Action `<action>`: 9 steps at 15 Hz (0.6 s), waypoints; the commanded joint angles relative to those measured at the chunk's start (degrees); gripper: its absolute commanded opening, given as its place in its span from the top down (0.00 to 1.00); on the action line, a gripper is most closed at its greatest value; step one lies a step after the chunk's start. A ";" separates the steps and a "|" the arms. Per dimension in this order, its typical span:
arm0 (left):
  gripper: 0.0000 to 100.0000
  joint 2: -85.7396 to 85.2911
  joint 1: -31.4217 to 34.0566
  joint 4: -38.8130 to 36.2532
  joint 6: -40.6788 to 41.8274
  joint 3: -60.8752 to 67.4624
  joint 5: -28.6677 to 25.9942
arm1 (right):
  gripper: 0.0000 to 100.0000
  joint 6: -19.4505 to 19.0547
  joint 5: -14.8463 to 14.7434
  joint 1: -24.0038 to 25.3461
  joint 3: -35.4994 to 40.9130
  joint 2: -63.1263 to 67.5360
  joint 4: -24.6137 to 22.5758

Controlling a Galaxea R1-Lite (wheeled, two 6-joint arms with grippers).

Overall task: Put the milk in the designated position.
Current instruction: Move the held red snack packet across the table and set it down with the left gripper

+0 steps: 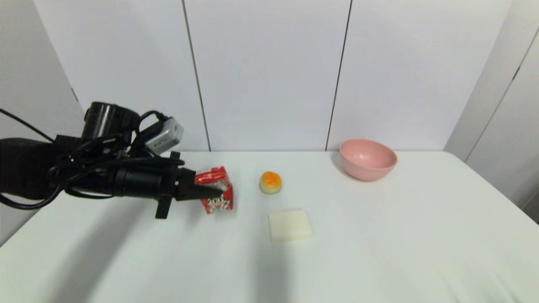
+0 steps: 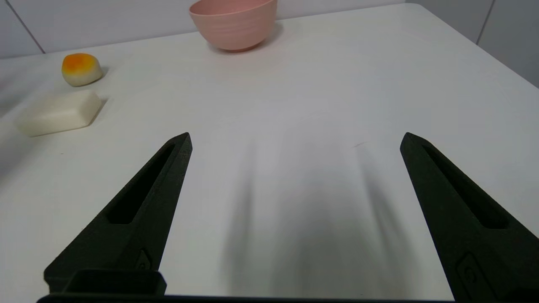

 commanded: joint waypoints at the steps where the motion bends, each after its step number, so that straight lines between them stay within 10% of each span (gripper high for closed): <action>1: 1.00 6.91 -14.20 0.84 -11.79 -17.21 11.79 | 0.00 0.01 0.02 0.00 0.00 0.07 0.01; 9: 1.00 27.30 -30.90 -0.74 -22.60 -42.97 24.27 | 0.00 0.01 0.02 0.00 0.00 0.07 0.01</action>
